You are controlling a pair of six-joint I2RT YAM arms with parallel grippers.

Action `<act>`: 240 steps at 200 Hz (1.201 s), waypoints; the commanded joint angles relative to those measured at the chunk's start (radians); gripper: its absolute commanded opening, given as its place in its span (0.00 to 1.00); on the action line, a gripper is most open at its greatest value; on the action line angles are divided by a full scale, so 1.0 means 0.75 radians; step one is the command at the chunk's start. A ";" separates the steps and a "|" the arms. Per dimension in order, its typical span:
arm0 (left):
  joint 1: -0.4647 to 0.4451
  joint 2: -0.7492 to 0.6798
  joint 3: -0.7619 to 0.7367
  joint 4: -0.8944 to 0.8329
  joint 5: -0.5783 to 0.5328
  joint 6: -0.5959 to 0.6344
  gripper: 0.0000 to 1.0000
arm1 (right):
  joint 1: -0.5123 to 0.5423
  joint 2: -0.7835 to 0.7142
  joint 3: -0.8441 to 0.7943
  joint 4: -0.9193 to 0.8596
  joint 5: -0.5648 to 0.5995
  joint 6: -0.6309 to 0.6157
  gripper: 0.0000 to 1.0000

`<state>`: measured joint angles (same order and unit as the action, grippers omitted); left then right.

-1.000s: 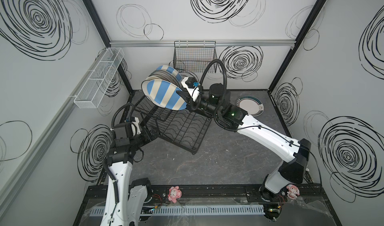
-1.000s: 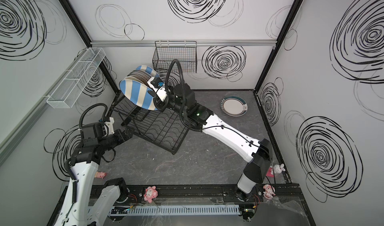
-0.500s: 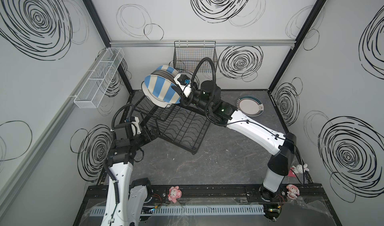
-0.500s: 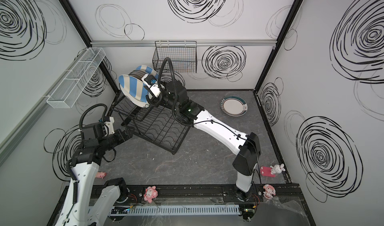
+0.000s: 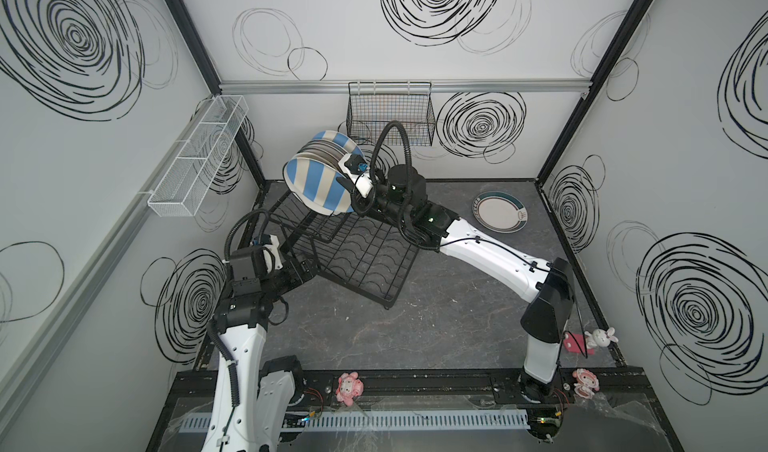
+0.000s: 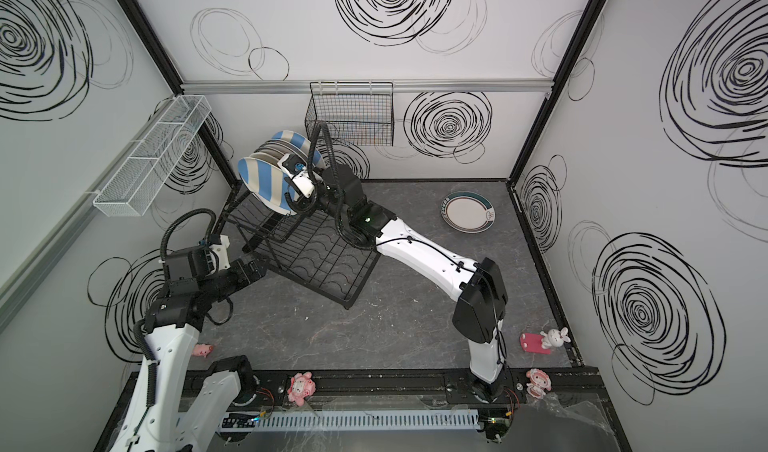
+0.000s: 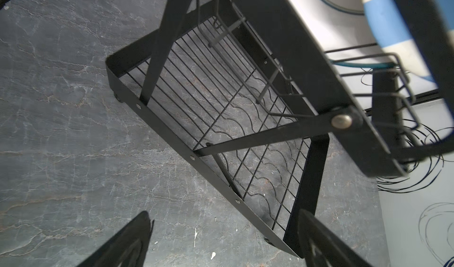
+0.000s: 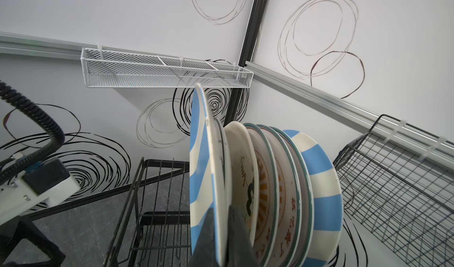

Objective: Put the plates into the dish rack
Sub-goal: 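Carry the striped plate with the right gripper into the rack slot, then lower the striped plate into the slot beside the racked plates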

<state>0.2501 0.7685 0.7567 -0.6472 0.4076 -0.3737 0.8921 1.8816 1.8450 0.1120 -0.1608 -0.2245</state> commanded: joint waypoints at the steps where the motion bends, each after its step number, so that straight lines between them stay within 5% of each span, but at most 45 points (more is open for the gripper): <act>1: 0.014 -0.008 -0.007 0.047 0.009 0.028 0.96 | 0.008 0.000 0.067 0.117 0.033 -0.004 0.00; 240: 0.014 -0.041 -0.017 0.039 0.053 0.012 0.96 | 0.022 0.304 0.328 0.031 0.057 0.048 0.00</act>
<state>0.2508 0.7486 0.7486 -0.6464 0.4282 -0.3740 0.9051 2.0895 2.0239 0.1089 -0.1406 -0.1905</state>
